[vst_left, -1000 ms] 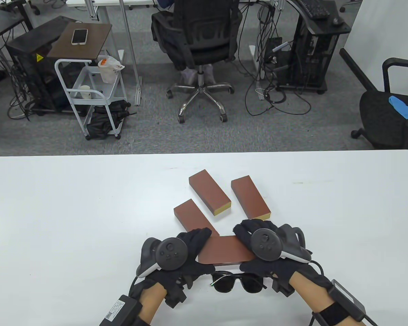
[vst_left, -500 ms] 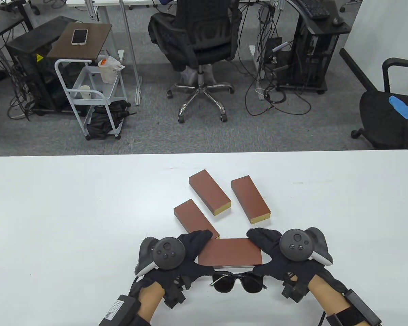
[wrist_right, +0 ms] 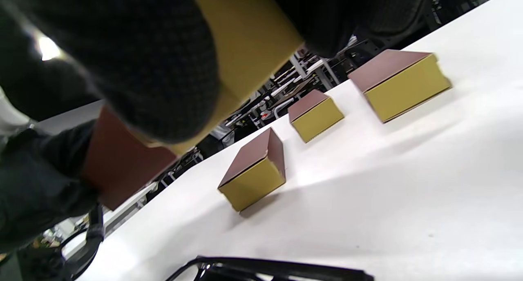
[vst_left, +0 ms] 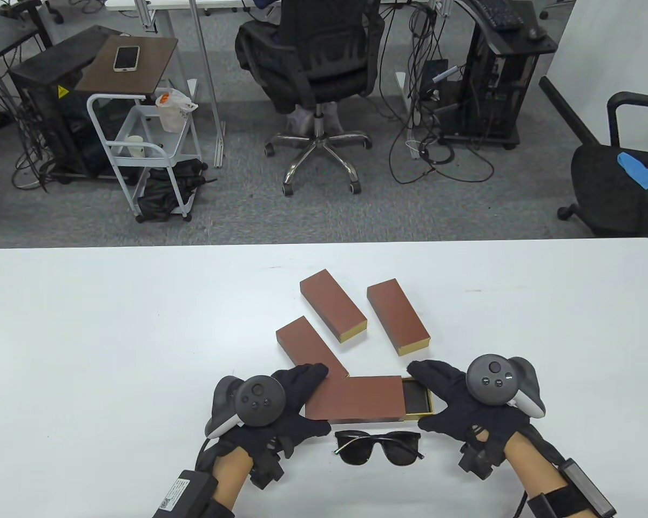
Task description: Slide to open storage boxes and store sunglasses
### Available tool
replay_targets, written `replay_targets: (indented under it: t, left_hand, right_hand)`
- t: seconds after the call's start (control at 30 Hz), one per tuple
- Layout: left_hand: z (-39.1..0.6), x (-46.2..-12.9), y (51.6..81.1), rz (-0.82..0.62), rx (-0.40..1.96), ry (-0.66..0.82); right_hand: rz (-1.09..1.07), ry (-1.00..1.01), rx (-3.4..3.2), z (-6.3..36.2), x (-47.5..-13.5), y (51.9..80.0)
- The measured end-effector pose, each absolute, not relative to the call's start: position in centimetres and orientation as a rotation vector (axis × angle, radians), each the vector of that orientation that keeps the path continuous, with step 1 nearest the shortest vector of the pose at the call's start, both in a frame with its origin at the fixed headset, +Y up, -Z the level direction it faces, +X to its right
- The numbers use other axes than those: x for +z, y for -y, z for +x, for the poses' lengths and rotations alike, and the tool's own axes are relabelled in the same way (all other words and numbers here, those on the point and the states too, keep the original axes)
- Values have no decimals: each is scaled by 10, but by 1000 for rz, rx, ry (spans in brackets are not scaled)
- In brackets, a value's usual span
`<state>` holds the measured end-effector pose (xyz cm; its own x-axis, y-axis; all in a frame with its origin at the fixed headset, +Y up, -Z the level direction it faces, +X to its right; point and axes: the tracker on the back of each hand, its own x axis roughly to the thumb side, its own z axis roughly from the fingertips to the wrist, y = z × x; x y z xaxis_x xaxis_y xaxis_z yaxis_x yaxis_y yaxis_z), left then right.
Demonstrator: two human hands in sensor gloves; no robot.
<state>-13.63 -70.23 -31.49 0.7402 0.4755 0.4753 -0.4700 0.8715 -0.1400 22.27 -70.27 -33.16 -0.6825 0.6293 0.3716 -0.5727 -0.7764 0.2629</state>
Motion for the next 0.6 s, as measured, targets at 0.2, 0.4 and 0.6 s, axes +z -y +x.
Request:
replay_targets:
  t: [0.2, 0.4, 0.6]
  left_hand:
    - [-150, -320, 706, -39, 559, 483]
    - [-156, -324, 709, -52, 658, 447]
    - [-167, -327, 717, -102, 1016, 342]
  right_hand:
    - [507, -179, 2369, 248, -336, 703]
    - [471, -187, 2311, 260, -338, 703]
    - [477, -128, 2253, 263, -336, 696]
